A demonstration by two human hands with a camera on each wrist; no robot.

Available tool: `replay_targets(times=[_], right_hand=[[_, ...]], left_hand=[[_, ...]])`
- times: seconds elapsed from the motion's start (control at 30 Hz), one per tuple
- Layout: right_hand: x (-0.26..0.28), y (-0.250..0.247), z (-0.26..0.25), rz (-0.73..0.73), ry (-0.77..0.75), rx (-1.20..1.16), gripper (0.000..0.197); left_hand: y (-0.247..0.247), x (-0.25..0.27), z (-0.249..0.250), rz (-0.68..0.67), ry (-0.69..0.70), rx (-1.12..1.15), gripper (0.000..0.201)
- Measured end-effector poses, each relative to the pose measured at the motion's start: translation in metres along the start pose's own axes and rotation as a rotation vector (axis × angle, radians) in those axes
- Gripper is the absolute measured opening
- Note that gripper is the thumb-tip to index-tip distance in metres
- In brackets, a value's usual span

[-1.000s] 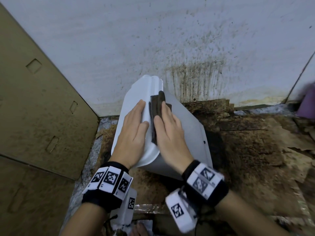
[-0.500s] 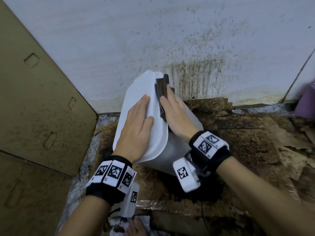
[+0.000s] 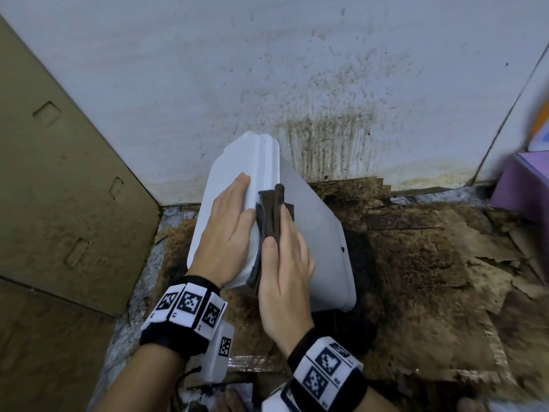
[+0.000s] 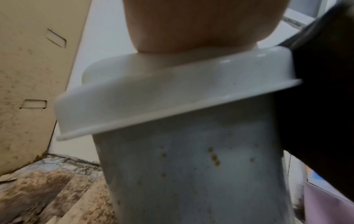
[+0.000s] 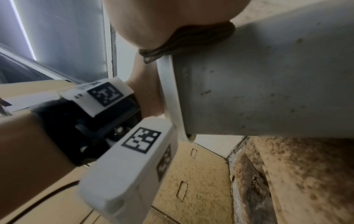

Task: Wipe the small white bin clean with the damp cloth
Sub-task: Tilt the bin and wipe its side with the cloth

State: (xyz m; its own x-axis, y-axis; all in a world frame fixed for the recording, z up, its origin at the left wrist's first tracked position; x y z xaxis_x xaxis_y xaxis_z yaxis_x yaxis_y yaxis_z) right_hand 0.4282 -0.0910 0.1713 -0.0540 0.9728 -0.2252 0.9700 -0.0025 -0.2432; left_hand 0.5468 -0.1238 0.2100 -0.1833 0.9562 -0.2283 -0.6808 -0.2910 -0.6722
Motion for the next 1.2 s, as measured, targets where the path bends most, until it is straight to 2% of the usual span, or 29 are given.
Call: replay_targets(times=[0.2,0.4,0.67,0.93,1.03,1.2], right_hand=[[-0.048,0.001,0.008,-0.18,0.111,-0.089,0.052],[-0.095,0.008,0.013,-0.338,0.139,-0.035,0.056],[-0.055,-0.001,0.032,-0.211,0.124,-0.181,0.05],[-0.027,-0.016,0.092,-0.099,0.044,-0.022,0.051],[-0.019,-0.023,0.129,-0.069,0.11,-0.015,0.051],[-0.01,-0.034,0.185,-0.092,0.317,0.006,0.045]], left_hand=[[0.001,-0.001,-0.002,-0.007,0.014,-0.023,0.063],[0.002,-0.001,0.0,-0.008,0.011,-0.026,0.063],[0.004,-0.001,0.006,-0.013,0.018,-0.025,0.062],[0.002,0.001,0.004,0.001,0.019,-0.022,0.062],[0.001,0.001,0.002,0.002,0.018,-0.015,0.062],[-0.004,0.001,-0.004,0.012,0.006,0.009,0.061]])
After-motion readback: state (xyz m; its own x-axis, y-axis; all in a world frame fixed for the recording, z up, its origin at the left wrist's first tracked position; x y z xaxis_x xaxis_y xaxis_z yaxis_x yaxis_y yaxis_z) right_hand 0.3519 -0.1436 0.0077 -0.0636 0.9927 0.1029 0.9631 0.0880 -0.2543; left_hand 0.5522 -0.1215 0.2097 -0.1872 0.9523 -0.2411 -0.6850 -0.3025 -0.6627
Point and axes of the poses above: each hand's wrist, its own x-axis away from the middle knuckle, its own y-axis out of the palm, z = x × y, the point moved 9 cm from there along -x, towards the middle knuckle, and after that the axes turned 4 degrees about z, right-handed, at the moved point
